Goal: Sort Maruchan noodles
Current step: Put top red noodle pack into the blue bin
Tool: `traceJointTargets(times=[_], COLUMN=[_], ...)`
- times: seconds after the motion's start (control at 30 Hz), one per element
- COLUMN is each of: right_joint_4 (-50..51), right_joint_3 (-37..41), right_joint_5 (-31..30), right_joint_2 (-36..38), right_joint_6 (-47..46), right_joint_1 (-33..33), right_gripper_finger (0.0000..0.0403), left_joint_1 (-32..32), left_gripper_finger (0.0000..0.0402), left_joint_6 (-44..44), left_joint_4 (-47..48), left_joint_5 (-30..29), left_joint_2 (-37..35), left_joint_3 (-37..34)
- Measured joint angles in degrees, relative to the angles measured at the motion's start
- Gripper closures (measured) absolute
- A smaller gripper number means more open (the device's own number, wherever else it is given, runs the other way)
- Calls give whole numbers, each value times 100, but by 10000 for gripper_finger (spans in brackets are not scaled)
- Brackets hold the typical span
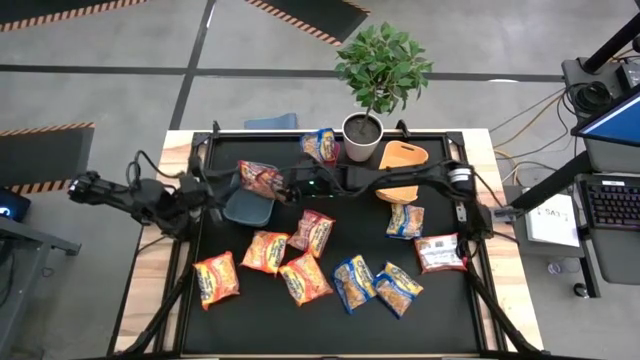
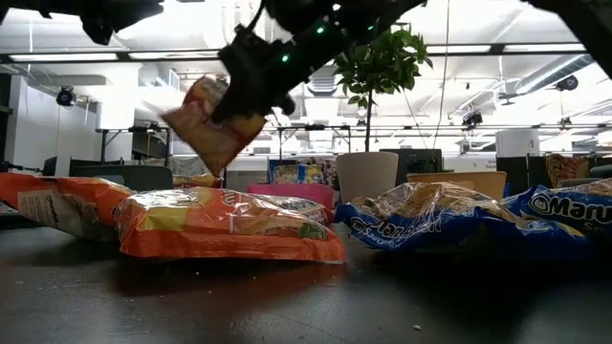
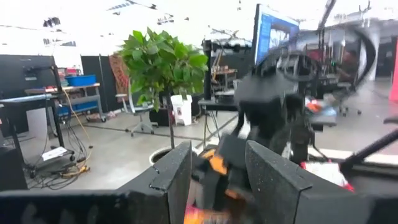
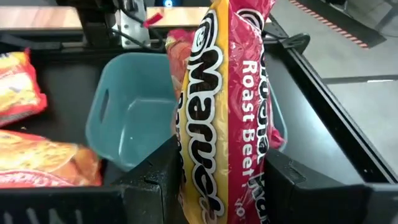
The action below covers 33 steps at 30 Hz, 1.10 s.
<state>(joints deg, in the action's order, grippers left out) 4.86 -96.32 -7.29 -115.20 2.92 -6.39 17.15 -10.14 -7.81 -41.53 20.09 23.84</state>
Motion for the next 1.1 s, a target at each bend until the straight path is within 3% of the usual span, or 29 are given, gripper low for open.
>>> traceJointTargets(times=[0.53, 1.1], right_joint_4=[525, 533], right_joint_3=[-1616, -1836], right_joint_5=[-136, -369], right_joint_2=[-1312, -1659], right_joint_6=[683, 763], right_joint_1=[-57, -53], right_gripper_finger=[261, 216], left_joint_1=[2, 2], left_gripper_finger=[267, 267], left_joint_6=[14, 12], left_joint_4=[21, 19], left_joint_5=[10, 12], left_joint_2=[-181, -188], left_joint_3=[-46, -46])
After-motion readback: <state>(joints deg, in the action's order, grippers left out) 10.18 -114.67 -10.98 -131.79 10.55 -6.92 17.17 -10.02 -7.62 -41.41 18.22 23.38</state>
